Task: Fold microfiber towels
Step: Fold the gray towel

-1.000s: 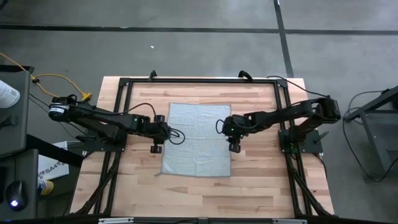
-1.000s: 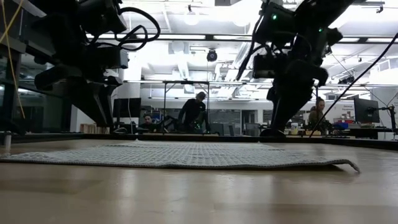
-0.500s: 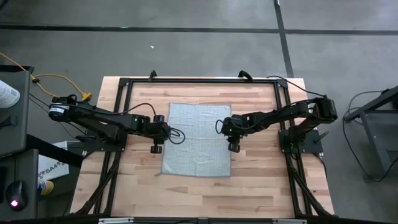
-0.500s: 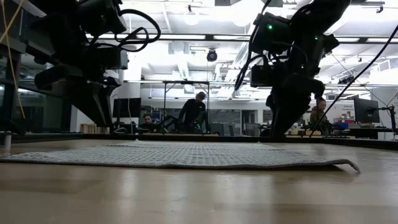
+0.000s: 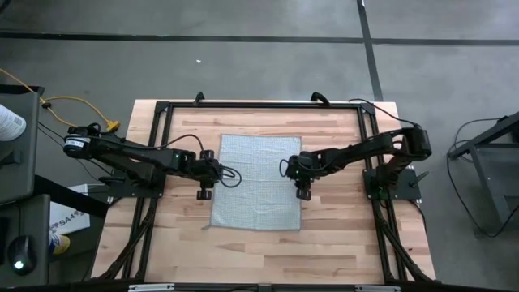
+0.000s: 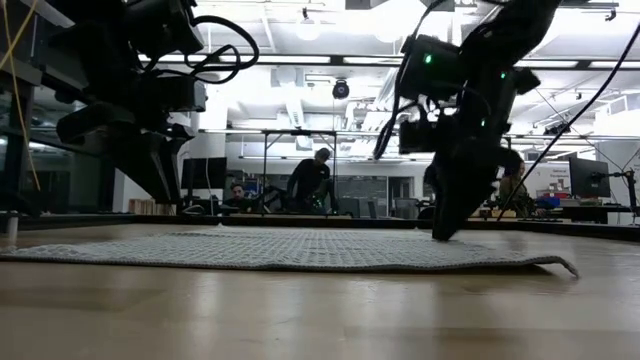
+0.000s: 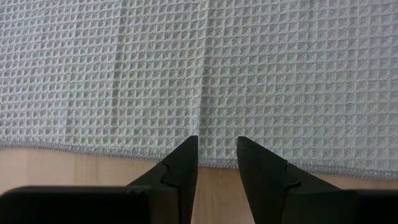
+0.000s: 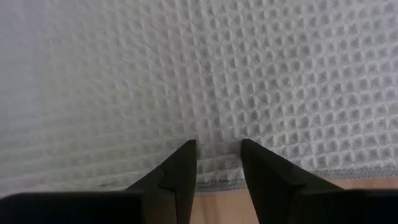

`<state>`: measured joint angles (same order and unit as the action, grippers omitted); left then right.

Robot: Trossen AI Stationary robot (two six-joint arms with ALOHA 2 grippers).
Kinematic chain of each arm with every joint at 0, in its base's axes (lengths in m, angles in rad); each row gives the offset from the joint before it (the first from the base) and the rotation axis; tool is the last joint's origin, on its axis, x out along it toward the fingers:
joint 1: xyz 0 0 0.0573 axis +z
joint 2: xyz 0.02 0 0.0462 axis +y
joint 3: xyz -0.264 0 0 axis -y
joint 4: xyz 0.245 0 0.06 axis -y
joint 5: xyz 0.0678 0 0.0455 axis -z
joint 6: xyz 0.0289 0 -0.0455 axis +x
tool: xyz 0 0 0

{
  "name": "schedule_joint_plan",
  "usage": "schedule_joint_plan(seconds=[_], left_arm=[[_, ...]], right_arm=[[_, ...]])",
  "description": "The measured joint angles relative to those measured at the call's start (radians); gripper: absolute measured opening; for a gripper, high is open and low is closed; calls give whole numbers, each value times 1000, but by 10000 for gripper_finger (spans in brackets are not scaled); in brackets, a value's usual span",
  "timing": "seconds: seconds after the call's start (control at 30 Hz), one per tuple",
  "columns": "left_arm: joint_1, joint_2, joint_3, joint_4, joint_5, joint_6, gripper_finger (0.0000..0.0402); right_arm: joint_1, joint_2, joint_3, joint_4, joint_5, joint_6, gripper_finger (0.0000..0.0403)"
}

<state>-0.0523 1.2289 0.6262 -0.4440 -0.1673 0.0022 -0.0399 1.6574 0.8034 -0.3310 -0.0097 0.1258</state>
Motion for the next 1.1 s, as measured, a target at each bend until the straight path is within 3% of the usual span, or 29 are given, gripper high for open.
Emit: schedule_joint_plan(seconds=[0.37,0.8,1.1], left_arm=[[0,5,0,0,-1,21,111],[0,199,2,111,-33,95,111],[0,187,1,105,-61,102,111]], right_arm=[[1,20,1,3,4,1,127],[0,22,-2,5,3,11,127],[0,23,-2,6,1,11,126]])
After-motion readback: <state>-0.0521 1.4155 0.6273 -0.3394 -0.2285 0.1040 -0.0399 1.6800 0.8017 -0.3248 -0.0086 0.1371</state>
